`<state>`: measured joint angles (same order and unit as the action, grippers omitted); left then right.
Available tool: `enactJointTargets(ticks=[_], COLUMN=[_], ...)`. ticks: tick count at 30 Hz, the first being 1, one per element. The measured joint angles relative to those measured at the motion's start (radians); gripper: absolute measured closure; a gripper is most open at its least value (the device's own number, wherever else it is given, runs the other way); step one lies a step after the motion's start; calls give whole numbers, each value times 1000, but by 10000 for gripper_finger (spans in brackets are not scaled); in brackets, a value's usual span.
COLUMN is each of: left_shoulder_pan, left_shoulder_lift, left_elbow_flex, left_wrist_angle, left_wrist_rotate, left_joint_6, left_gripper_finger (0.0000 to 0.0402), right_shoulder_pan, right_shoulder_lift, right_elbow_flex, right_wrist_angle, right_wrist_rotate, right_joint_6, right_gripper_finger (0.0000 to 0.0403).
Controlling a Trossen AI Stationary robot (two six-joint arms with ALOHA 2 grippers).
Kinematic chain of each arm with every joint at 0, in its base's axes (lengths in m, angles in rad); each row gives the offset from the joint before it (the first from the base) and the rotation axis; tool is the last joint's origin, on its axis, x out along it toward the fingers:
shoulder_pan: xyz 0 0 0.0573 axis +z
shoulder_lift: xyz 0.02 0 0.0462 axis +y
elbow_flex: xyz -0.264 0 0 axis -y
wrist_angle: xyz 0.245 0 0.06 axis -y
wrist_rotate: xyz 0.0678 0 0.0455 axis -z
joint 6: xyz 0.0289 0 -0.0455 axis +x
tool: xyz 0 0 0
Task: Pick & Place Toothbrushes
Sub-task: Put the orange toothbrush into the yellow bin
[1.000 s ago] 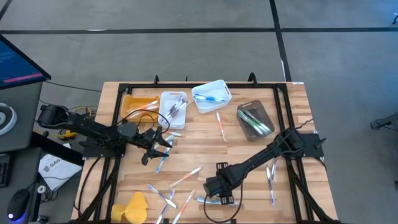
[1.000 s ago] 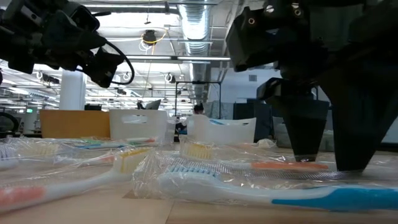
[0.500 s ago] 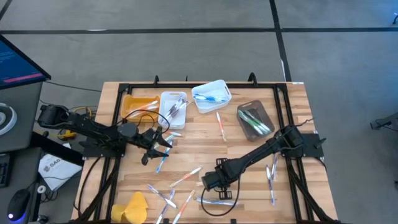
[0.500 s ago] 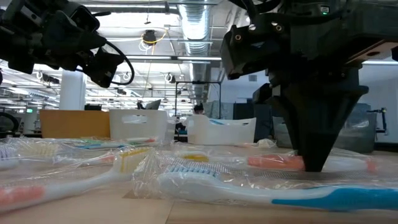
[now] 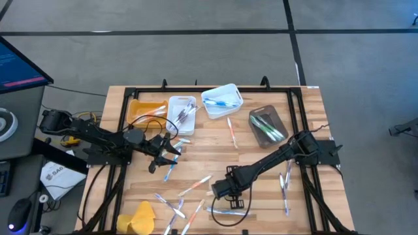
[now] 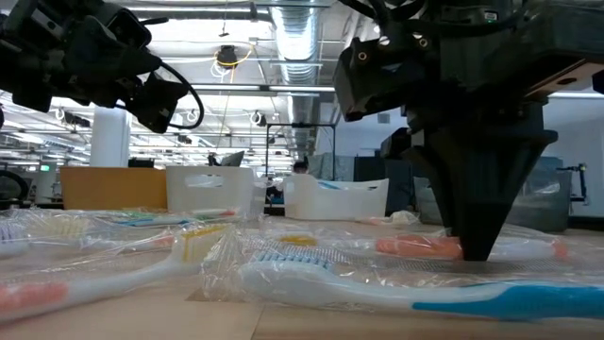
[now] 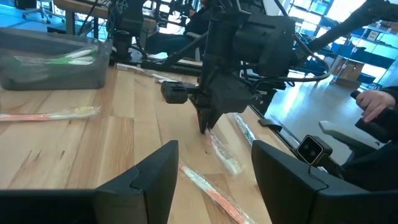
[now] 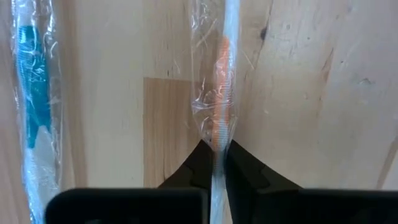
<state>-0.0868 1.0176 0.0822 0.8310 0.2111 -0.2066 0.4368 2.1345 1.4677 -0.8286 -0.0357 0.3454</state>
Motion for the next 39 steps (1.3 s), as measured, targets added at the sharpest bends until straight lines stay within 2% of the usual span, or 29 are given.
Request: enactJointTargets(ticks=[5,11,16,22,26,29,34,39], left_shoulder_pan=[0,0,0,0,0,0,0,-15], left_shoulder_lift=[0,0,0,0,-1,-1,-2,-1], left_elbow_flex=[0,0,0,0,0,0,0,0], left_wrist_angle=[0,0,0,1,49,136,256,296], left_wrist_rotate=[0,0,-2,-29,-29,-29,-30,-31], left_joint_6=[0,0,6,52,118,179,293,400], left_gripper_finger=[205,205,205,205,205,205,205,205], right_shoulder_pan=[-10,-26,-35,-31,-22,-32,-71,-116], right_shoulder_lift=[-12,-60,-163,-280,-323,-336,-330,-329], right_elbow_flex=[5,-6,0,1,1,3,3,3], right_wrist_angle=[-24,-84,-133,-115,-8,147,407,510], right_wrist_rotate=[-2,38,133,326,489,549,551,525], right_joint_6=[-13,-24,-12,-26,-109,-243,-521,-611], right_gripper_finger=[377,392,382,382,386,382,379,387])
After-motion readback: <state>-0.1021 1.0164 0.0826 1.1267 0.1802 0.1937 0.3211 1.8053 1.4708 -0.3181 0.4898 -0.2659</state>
